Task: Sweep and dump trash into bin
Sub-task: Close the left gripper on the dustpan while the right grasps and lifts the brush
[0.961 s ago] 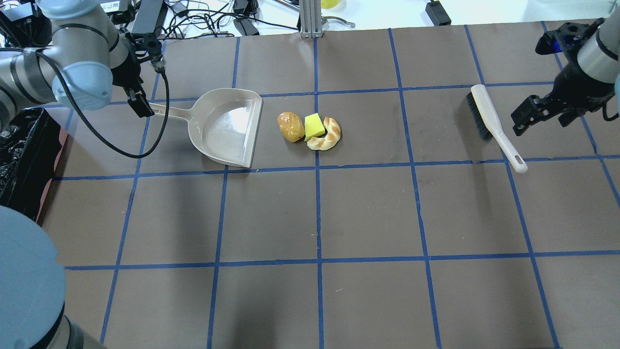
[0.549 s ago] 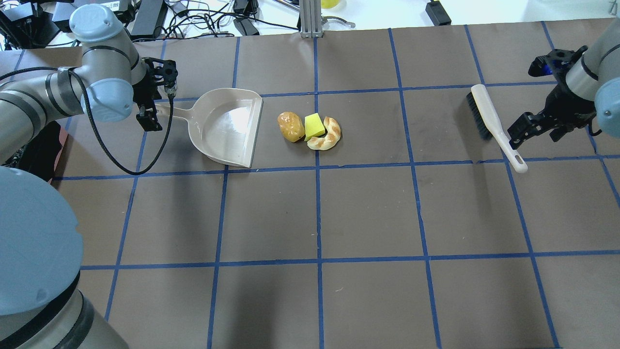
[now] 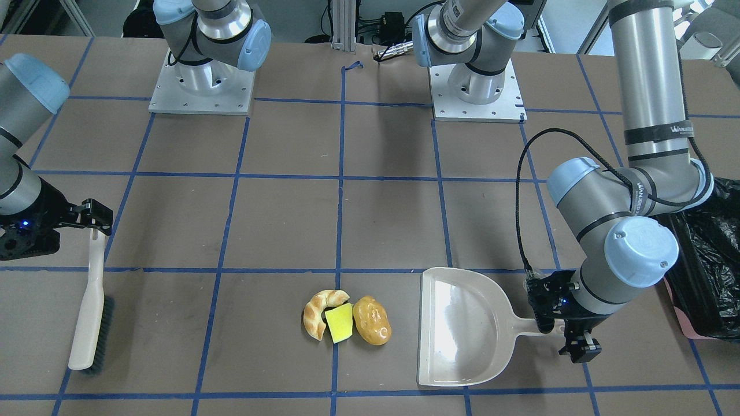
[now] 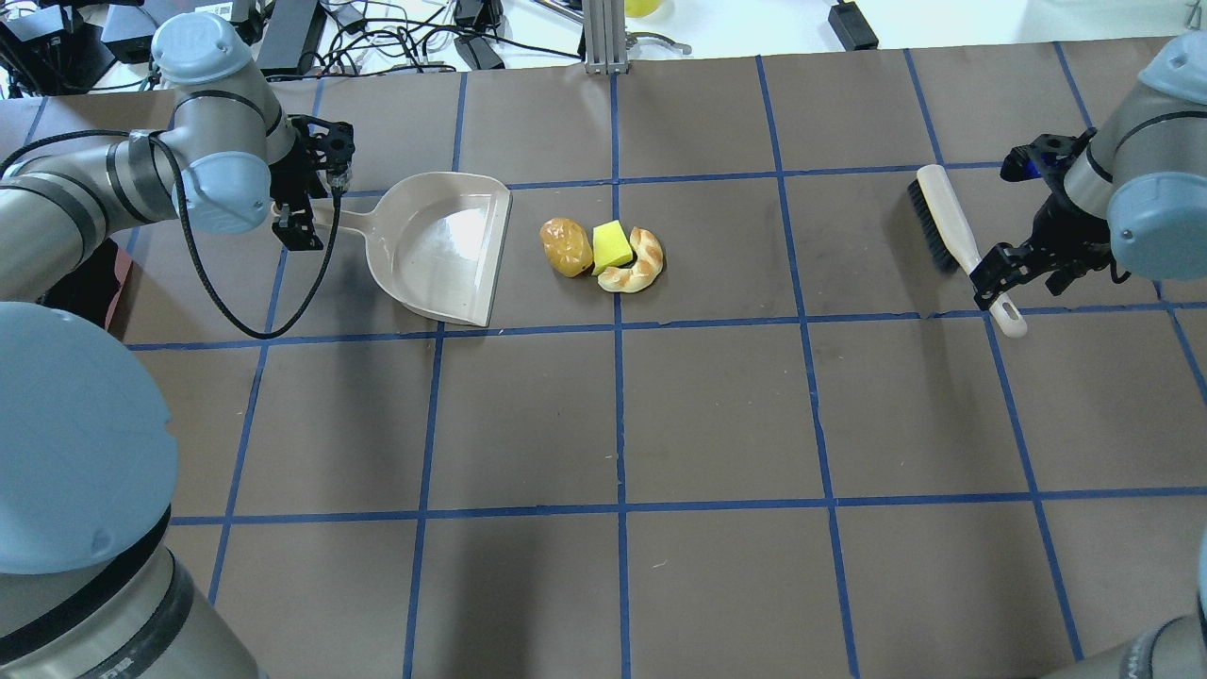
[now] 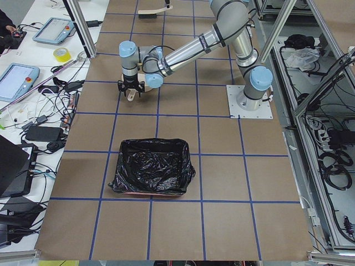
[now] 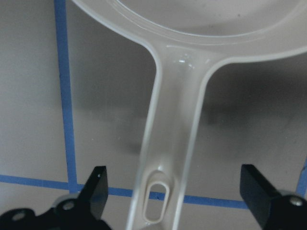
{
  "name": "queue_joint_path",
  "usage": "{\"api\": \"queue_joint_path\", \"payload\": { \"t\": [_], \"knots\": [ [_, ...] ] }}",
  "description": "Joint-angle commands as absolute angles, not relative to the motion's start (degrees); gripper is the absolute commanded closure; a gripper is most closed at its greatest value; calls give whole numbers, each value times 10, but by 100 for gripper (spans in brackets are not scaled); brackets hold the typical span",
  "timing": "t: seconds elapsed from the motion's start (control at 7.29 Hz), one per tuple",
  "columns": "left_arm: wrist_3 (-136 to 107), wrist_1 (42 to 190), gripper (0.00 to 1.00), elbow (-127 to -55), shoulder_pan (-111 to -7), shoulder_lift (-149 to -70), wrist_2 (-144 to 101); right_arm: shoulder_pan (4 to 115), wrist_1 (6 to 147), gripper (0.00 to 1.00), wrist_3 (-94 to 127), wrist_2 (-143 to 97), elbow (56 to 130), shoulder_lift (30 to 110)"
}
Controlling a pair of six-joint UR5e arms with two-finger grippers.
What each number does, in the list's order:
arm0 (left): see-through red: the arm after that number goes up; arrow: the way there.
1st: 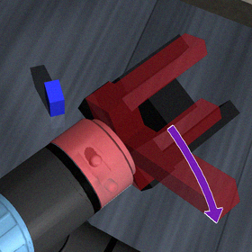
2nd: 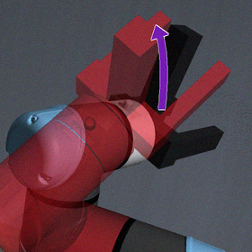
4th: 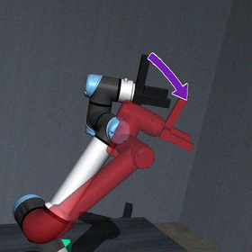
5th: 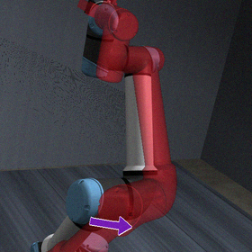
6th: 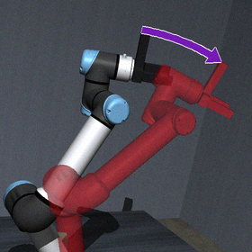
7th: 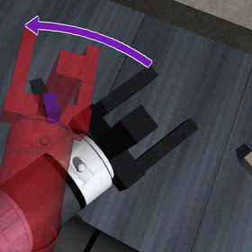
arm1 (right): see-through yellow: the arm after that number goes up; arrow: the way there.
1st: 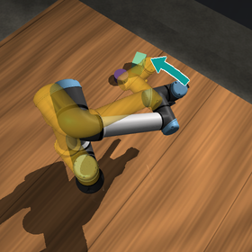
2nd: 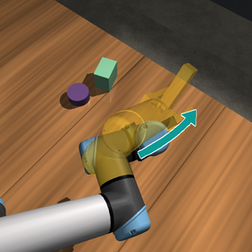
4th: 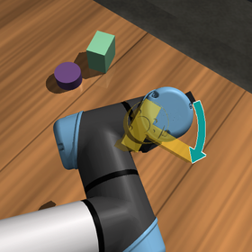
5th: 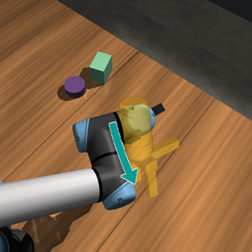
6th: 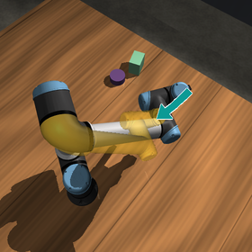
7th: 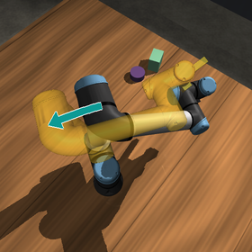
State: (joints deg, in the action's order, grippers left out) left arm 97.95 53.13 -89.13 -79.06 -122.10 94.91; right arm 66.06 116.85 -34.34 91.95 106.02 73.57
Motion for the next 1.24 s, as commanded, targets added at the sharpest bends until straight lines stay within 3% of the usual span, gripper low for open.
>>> {"api": "queue_joint_path", "payload": {
  "t": [0.0,0.14,0.55,0.96,1.1],
  "knots": [
    [982,531,62,-889,-792,-1225,950,662,1170,0,-338,919,1063,722],
    [982,532,90,-885,-794,-1225,949,662,1171,3,-334,918,1063,712],
    [979,534,98,-884,-803,-1222,957,662,1181,15,-329,911,1059,706],
    [977,534,98,-884,-813,-1223,959,662,1181,59,-323,911,1057,706],
    [977,533,99,-884,-813,-1224,959,662,1181,80,-324,911,1057,706]
  ]
}}
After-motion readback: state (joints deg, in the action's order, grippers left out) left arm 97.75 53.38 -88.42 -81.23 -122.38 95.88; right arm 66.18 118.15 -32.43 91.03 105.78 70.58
